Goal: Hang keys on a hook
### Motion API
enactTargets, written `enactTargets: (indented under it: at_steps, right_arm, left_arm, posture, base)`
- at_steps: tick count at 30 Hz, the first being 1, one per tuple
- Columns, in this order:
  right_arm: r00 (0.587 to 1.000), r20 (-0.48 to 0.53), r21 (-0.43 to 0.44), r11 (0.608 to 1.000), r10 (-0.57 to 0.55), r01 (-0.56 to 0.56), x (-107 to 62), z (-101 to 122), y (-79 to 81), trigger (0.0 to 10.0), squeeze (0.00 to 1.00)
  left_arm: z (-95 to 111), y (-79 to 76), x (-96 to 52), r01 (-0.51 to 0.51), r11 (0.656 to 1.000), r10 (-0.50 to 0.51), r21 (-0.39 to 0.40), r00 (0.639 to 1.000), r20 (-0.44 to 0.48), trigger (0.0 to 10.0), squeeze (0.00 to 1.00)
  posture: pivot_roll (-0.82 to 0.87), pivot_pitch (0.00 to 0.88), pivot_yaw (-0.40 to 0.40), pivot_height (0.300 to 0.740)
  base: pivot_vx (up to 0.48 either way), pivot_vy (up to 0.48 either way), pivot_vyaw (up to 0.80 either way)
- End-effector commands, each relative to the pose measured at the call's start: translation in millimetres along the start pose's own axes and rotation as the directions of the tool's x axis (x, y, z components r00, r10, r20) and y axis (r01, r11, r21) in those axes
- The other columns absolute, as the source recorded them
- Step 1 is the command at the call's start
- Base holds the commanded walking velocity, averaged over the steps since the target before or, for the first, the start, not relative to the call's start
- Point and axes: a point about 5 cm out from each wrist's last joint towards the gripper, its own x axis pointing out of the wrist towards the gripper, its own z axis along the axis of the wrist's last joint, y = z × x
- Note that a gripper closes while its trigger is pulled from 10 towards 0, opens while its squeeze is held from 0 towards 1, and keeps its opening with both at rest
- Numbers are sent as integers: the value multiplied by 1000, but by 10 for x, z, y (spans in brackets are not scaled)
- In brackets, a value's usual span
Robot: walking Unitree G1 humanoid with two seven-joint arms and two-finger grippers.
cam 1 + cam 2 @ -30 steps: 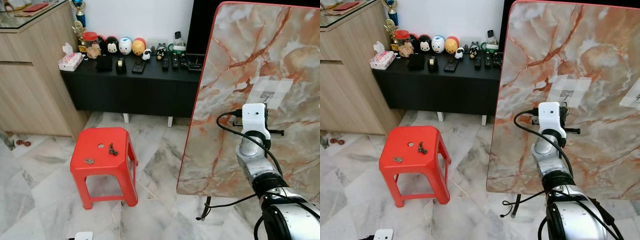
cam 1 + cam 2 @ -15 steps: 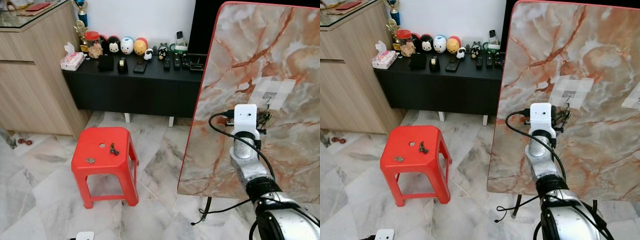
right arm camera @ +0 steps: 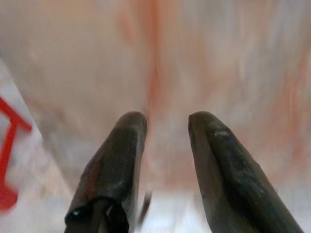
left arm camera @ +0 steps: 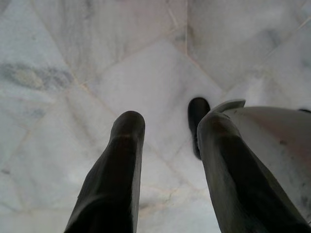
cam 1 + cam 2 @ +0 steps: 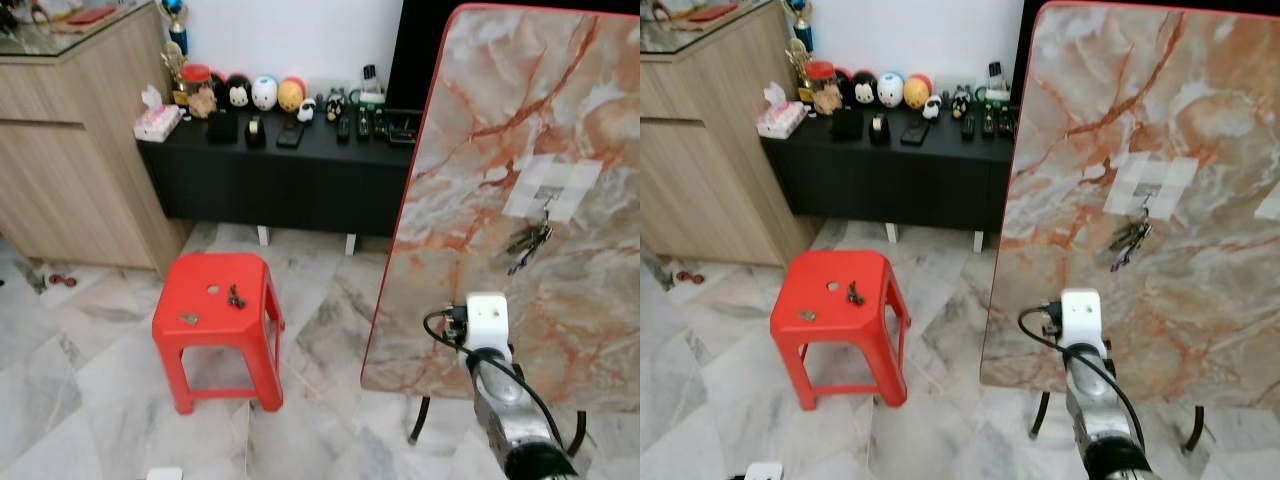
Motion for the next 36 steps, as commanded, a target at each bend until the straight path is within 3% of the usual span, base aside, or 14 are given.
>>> enactTargets:
  at_steps: [1, 6, 8, 12, 22, 36]
  right_arm:
    - [988, -157, 29, 1000, 11, -7, -61, -306, -7, 10000, 0]
    - [940, -333, 3, 997, 71, -74, -228, -705, 75, 10000, 0]
    - [893, -438, 2, 994, 100, -111, -383, -978, 125, 10000, 0]
    - [835, -547, 9, 997, 67, -74, -548, -1231, 112, 10000, 0]
    - [826, -555, 35, 995, 98, -95, -575, -1268, 64, 10000, 0]
    - [790, -603, -30, 987, 107, -157, -703, -1425, -115, 10000, 0]
  left_arm:
    - [-29, 26, -5, 2, 1000, -1, 22, 1000, -21, 10000, 0]
    - [-12, 33, 0, -2, 1000, 2, 19, 1000, -21, 10000, 0]
    - [-7, 43, 1, -6, 1000, 6, 14, 1000, -21, 10000, 0]
    - [-10, 72, 0, -6, 1000, 6, -10, 1000, -29, 10000, 0]
    - [61, 218, 4, -21, 1000, 21, -7, 1000, -22, 10000, 0]
    - [-82, 185, -26, -28, 998, 24, -57, 998, -62, 10000, 0]
  posture:
    - [-36, 0, -14, 740]
    - [-26, 0, -12, 740]
    - [-41, 0, -1, 740]
    - [-44, 0, 11, 740]
    - [-34, 0, 31, 740]
    - [4, 0, -5, 740]
  base:
    - [0, 0, 0]
    - [0, 0, 0]
    - [0, 0, 0]
    - [0, 0, 0]
    - [0, 0, 0]
    - [0, 0, 0]
